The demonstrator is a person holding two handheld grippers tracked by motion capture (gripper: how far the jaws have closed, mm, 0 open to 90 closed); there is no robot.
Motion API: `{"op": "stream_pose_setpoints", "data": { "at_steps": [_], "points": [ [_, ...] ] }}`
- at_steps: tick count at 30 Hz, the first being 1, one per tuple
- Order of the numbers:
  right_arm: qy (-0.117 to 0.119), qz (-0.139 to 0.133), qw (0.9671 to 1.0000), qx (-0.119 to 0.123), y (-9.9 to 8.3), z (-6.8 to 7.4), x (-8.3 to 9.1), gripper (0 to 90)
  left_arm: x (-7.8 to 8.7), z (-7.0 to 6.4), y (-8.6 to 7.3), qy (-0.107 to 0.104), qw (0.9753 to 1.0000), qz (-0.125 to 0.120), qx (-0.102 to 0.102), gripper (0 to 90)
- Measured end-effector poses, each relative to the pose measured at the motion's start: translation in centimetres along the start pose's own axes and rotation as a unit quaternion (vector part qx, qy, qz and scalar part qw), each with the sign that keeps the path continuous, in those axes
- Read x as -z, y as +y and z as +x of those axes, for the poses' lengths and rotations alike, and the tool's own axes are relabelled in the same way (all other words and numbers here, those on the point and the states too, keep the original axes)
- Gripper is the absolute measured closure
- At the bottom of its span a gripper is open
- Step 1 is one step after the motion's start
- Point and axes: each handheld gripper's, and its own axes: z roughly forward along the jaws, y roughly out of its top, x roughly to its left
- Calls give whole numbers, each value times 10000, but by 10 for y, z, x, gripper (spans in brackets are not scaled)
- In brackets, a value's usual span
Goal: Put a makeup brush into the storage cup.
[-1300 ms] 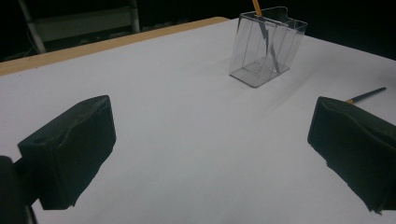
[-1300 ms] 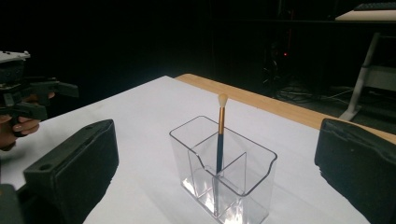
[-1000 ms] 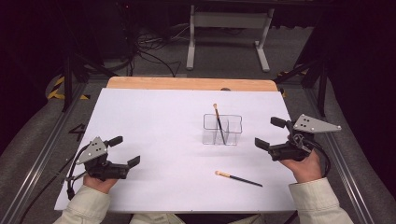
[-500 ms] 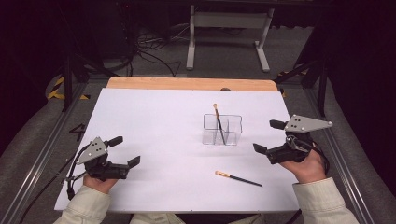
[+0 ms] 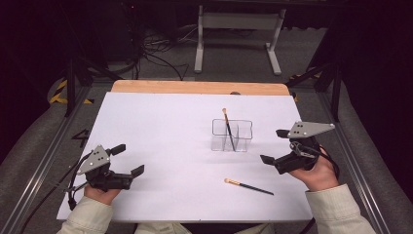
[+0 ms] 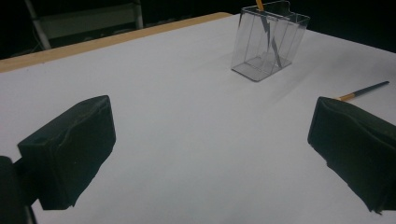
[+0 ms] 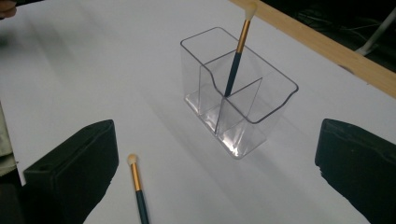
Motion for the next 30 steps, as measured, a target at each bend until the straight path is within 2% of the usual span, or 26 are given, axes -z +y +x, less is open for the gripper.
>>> {"op": "stream_pose_setpoints", "data": {
  "at_steps": [14,18,30],
  "points": [
    [162,578,9979,243,1,7,-17,2,4,-1,-3,54,10000,45,1,16],
    [167,738,9966,336,0,9,-21,2,4,-1,-3,53,10000,32,13,16],
    [201,1174,9920,410,3,14,-32,5,2,0,-2,17,10000,27,16,16]
  ]
}}
